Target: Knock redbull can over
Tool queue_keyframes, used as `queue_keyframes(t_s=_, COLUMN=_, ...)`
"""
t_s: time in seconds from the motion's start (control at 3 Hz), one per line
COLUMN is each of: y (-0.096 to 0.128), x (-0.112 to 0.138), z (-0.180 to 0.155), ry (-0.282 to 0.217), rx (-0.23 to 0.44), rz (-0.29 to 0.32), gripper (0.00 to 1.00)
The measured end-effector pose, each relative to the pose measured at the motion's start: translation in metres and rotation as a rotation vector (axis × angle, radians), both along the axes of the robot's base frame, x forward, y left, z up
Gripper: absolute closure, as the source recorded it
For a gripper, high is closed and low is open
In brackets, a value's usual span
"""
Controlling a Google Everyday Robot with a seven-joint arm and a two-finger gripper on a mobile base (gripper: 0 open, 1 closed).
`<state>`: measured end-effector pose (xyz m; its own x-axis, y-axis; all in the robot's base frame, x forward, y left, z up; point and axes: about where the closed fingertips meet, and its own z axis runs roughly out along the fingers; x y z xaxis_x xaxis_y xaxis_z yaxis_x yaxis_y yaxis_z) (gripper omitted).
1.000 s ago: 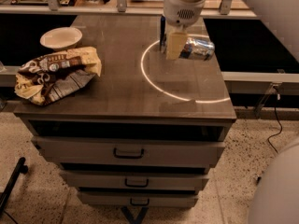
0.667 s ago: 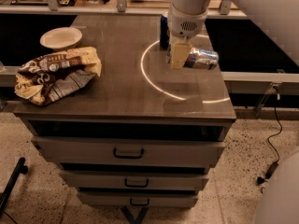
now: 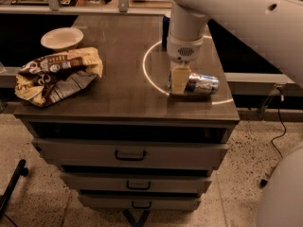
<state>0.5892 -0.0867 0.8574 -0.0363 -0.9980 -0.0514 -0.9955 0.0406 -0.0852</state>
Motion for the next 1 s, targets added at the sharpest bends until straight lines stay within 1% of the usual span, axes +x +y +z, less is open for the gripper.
queue_keyframes(t_s=0.33, y=0.0006, x=0.0014, z=-0.0002, ry=-0.008, rx=0.003, rz=0.001, gripper=0.28)
queue_keyframes(t_s=0.67, y=0.0011, x=0.0020, z=-0.0005, ry=-0.011, rx=0.005, rz=0.001, gripper=0.05)
queue_keyframes(t_s=1.0, y=0.0014, x=0.0025, z=-0.0005, ry=-0.014, rx=0.006, rz=0.001, gripper=0.00)
